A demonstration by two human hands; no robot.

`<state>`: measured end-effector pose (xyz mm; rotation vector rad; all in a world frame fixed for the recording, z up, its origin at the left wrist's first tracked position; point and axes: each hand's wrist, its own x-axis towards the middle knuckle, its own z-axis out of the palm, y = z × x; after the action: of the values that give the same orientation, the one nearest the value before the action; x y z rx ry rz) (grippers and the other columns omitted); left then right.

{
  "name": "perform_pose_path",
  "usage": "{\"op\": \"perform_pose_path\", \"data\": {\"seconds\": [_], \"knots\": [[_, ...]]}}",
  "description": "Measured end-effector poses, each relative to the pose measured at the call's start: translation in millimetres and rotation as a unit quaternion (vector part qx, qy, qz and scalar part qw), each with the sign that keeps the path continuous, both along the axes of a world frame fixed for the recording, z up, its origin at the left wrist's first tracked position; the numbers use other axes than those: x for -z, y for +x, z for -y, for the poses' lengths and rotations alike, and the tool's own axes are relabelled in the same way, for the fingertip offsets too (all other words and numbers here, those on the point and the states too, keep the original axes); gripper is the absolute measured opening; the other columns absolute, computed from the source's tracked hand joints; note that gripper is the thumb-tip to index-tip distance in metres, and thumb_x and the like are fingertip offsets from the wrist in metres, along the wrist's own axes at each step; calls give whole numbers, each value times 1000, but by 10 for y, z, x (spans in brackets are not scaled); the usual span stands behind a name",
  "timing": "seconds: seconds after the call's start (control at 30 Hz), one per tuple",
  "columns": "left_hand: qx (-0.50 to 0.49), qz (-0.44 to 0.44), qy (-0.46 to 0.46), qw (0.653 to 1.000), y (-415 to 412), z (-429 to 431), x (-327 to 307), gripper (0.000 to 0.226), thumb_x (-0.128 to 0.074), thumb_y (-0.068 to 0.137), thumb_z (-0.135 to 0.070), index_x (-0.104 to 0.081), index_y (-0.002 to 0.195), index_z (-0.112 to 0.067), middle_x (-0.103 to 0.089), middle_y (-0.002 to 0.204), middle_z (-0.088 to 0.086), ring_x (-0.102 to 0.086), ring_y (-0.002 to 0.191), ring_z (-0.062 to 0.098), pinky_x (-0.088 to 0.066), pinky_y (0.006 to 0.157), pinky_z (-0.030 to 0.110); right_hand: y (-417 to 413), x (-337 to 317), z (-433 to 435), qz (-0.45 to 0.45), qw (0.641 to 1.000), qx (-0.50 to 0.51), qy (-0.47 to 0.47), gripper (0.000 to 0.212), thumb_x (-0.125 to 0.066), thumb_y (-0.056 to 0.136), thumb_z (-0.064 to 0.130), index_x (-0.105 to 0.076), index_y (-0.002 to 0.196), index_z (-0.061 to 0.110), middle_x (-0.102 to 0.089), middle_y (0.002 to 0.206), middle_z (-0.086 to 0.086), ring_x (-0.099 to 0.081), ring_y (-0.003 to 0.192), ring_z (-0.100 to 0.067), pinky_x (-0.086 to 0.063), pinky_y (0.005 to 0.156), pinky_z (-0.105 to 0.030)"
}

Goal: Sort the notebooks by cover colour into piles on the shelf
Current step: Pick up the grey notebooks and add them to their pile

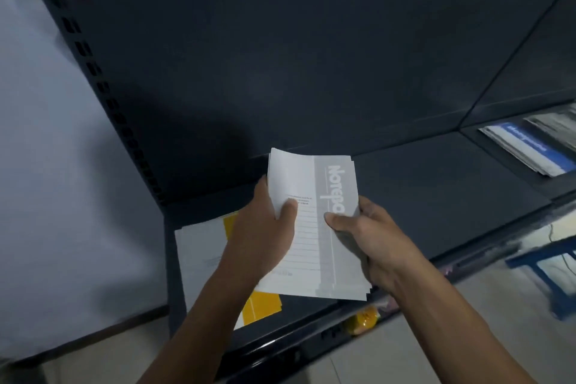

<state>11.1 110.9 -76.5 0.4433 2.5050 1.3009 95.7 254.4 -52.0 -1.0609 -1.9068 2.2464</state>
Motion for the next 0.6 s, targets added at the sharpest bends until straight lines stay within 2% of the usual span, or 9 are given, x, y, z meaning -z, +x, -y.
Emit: {"op": "perform_pose_path", "data": {"seconds": [0.07, 0.13, 0.27, 0.33, 0.5, 0.6], "knots": [[35, -11, 5, 999, 73, -217, -61, 58, -46, 101, -41, -26, 154, -29, -59, 133, -8, -60, 106, 12, -48, 83, 31, 160, -71, -185, -6, 1000, 25, 2, 30, -64, 96, -1, -62, 124, 11, -80, 106, -2, -78, 96, -21, -60, 85, -38], [65, -10, 11, 998, 165, -479, -119, 60, -47, 100, -40, -25, 155, -31, -59, 135, -7, -60, 113, 15, -48, 88, 34, 336, -133, -399, -4, 999, 51, 6, 28, -64, 97, 0, -62, 122, 12, -81, 104, -1, -78, 93, -20, -60, 77, -36], [119, -18, 28, 992, 457, -1089, -227, 45, -49, 100, -34, -36, 143, -39, -59, 114, -20, -55, 86, -7, -37, 67, 13, 730, -170, -916, -9, 995, 103, 7, 25, -62, 97, 1, -64, 120, 11, -81, 103, -2, -77, 96, -25, -60, 84, -41], [139, -15, 26, 990, 627, -1435, -260, 42, -49, 100, -33, -40, 141, -40, -56, 104, -23, -52, 82, -11, -35, 65, 10, 942, -147, -1227, -10, 991, 137, 6, 24, -63, 96, 0, -64, 118, 10, -81, 102, -4, -76, 95, -26, -60, 81, -39], [163, -15, 8, 987, 1076, -2418, -273, 28, -48, 98, -31, -55, 125, -36, -66, 111, -15, -60, 94, 4, -45, 78, 30, 1459, -49, -2121, -12, 980, 199, -3, 29, -65, 94, 0, -61, 122, 8, -78, 110, -7, -74, 97, -29, -58, 81, -39], [177, -27, 0, 984, 1365, -2993, -294, 27, -48, 99, -31, -58, 124, -34, -67, 111, -14, -62, 101, 11, -48, 84, 32, 1781, -54, -2647, -25, 973, 228, 7, 26, -62, 93, -5, -62, 117, 6, -79, 105, -6, -74, 90, -23, -58, 72, -32]]}}
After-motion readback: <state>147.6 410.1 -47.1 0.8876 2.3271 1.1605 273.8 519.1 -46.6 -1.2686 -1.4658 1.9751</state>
